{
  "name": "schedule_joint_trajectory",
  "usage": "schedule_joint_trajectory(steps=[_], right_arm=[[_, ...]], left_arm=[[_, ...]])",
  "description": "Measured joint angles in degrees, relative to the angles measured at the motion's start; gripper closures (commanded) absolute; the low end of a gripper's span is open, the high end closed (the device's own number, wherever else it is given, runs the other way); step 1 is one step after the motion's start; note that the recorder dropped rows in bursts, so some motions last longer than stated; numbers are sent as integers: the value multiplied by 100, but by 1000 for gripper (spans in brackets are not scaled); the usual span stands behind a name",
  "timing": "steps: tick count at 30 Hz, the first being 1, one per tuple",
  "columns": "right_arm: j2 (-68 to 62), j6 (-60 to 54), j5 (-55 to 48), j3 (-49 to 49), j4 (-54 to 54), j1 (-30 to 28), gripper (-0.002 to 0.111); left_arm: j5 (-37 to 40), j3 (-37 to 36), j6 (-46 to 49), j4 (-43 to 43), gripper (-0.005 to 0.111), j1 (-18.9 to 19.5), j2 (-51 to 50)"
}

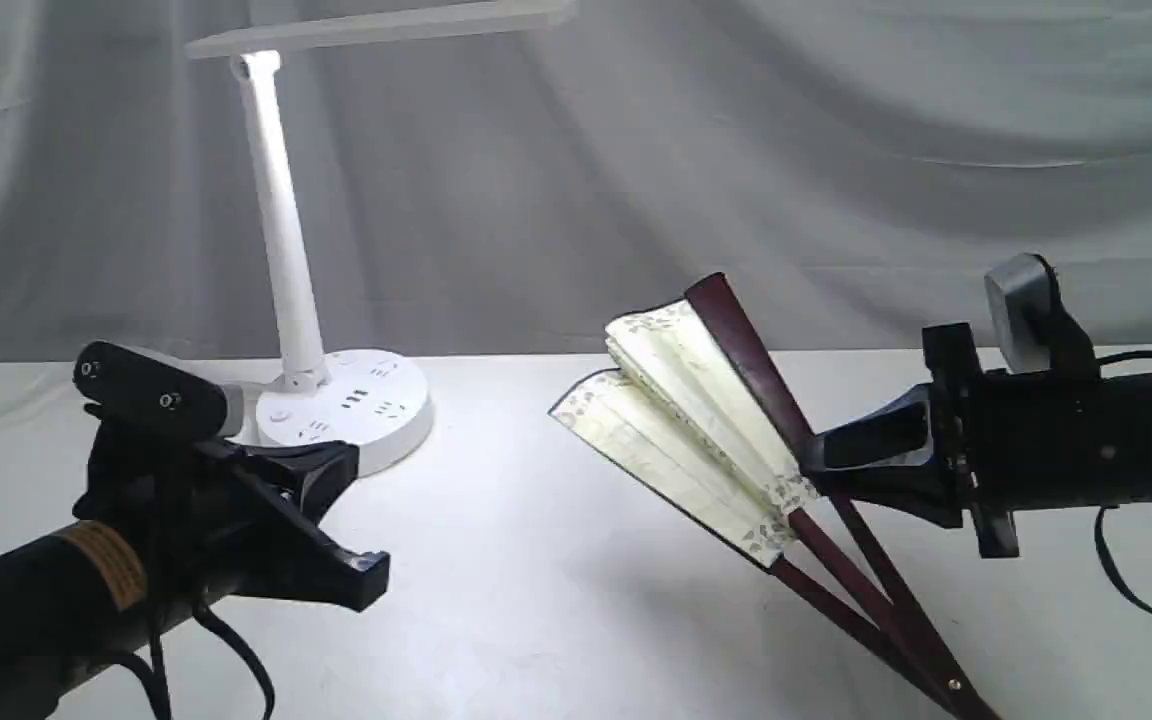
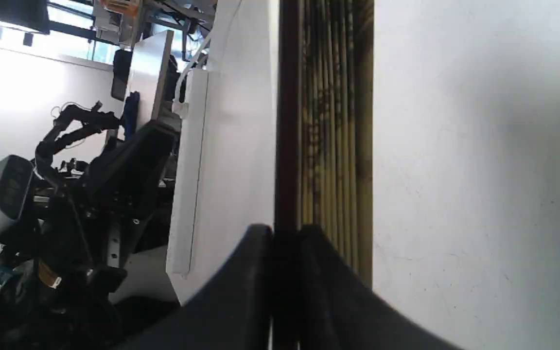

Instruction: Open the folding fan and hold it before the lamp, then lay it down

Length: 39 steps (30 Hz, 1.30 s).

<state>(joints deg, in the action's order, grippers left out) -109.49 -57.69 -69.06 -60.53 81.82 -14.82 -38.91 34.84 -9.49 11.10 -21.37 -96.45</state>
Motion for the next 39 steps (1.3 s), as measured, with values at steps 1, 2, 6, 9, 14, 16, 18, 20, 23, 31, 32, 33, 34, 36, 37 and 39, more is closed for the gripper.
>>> schedule_joint_trajectory(steps=[1,2,6,9,14,16,18,20,23,31,32,33,34,36,37,39], right_arm=[[0,0,0,0,-32,0,108],[0,-13,0,0,-63,0,108],[0,-13,0,4,-160,0,108],[0,-23,0,4,-159,0,108],[0,-23,0,4,-159,0,108],[0,-23,0,4,-159,0,108],[0,-23,0,4,-159,0,108],[0,-23,0,4,-159,0,108],[0,-23,0,4,-159,0,108],[0,-62,0,4,-159,0,108],[0,-88,0,4,-159,0,108],[0,-101,0,4,-159,0,108],[0,-113,0,4,-159,0,108],[0,-136,0,4,-159,0,108],[0,-136,0,4,-159,0,108],[0,-136,0,4,-159,0,108]], left_arm=[[-34,0,-135,52,106,0,0],[-48,0,-346,81,105,0,0],[-198,-5,-990,239,96,0,0],[-424,-5,-1560,458,89,0,-26],[-1121,-5,-2571,682,84,0,-415],[-1412,-5,-2868,718,81,0,-682],[-1725,-5,-3163,730,77,0,-945],[-2020,-5,-3258,730,70,0,-1159],[-2336,-5,-3325,730,60,0,-1440],[-2419,545,-4708,1339,56,0,-2064],[-2419,616,-4835,1433,56,0,-2091],[-2434,725,-5034,1596,56,0,-2185],[-2434,823,-5224,1683,56,0,-2223],[-2456,985,-5536,1825,56,0,-2331],[-2456,1042,-5645,1852,56,0,-2383],[-2470,1163,-5857,1919,56,0,-2485]])
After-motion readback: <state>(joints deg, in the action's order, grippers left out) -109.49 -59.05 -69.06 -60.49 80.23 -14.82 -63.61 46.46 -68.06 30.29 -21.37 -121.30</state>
